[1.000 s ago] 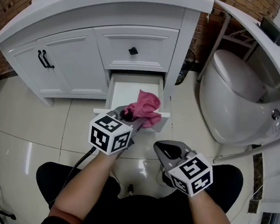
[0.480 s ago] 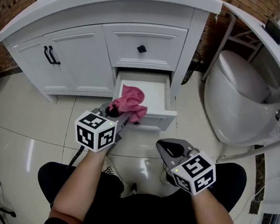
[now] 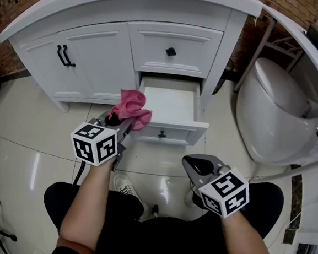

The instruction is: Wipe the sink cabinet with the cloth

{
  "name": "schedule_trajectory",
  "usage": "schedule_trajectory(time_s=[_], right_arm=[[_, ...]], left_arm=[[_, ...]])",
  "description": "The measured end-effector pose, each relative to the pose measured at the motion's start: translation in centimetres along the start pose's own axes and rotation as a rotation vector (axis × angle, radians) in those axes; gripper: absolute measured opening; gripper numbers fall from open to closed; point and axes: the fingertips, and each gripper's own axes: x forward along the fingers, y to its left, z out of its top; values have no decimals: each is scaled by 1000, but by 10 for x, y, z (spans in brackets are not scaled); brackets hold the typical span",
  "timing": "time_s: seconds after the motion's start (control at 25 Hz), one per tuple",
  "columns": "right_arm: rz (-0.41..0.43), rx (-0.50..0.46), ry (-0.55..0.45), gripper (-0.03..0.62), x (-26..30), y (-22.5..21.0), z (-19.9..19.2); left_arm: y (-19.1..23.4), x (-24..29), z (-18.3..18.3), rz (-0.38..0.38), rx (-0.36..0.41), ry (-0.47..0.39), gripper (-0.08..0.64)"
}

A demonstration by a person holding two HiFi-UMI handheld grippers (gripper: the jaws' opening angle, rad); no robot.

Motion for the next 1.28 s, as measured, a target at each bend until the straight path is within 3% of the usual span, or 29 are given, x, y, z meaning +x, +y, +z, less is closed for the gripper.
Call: schedule_trajectory(time_s=[0.36,0.68,0.76,0.88,1.08,1.28], right_arm=[[-1,-11,17,8,3,4,-5],[-9,-12,18,8,2,2,-6],[-11,-10,18,8,1,2,-7],[-14,-9,15,8,-1,0,-7],[-35,3,10,8,-10,-7,-11],[-23,4,7,8,-15,-5,-16]], left_arm=[[42,-26,-6,95,-58,-34,91],[51,-36,-6,123,-60,-51,91],[42,-35,-3,95,-53,-59,91],[4,-24,-4,-12,-30,-60,91],[-80,15,-39,-197,58,27,91],[-137,50,-69,-307,134,88,91]])
